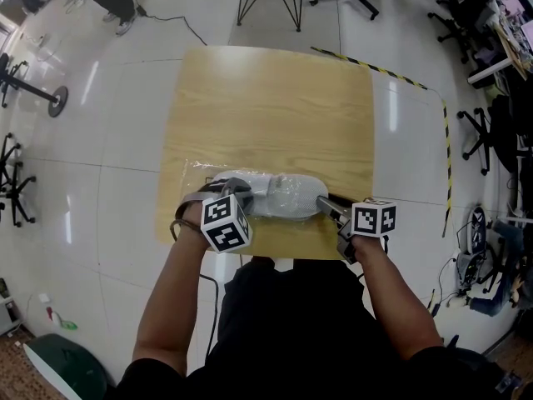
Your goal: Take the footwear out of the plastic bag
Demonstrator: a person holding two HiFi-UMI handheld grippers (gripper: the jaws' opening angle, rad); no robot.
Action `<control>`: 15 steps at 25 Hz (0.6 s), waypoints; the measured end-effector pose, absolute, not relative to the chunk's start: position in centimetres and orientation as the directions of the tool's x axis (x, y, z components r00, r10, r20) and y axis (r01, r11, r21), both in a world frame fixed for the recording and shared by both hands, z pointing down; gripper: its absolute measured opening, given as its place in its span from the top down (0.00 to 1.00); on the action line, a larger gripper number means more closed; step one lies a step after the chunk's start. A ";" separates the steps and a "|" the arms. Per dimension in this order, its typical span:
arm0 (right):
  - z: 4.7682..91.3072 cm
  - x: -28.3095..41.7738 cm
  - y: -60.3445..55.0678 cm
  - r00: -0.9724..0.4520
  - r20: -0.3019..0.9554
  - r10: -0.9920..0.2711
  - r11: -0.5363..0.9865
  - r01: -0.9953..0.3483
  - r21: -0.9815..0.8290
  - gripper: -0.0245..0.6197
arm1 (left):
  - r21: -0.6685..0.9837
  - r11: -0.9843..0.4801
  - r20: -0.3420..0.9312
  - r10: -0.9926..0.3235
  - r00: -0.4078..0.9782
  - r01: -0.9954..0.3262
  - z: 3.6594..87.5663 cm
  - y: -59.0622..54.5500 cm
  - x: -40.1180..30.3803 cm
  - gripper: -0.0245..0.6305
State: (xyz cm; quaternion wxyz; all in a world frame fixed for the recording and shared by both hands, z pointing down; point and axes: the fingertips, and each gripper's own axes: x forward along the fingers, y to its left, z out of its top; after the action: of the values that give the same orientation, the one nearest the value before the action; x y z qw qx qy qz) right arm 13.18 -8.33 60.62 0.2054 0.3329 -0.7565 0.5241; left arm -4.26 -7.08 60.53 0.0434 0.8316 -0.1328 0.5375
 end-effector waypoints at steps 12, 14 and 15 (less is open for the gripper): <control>60.3 15.8 -8.6 -0.672 0.671 -0.312 0.259 -0.740 -0.621 0.77 | -0.073 -0.960 0.920 -0.169 0.354 -0.269 60.3 -6.7 -5.1 0.91; 60.3 15.7 -8.7 -0.672 0.674 -0.308 0.273 -0.741 -0.614 0.77 | -0.074 -0.959 0.921 -0.171 0.350 -0.275 60.3 -6.5 -5.3 0.91; 60.3 15.6 -8.7 -0.672 0.675 -0.304 0.282 -0.740 -0.611 0.77 | -0.073 -0.958 0.921 -0.172 0.348 -0.279 60.2 -6.3 -5.4 0.91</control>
State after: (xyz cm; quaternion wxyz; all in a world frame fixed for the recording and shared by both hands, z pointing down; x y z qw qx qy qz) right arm 15.58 -8.74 60.33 0.2208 0.3391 -0.7694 0.4942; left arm -5.45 -6.31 60.20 0.0483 0.8197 -0.1375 0.5540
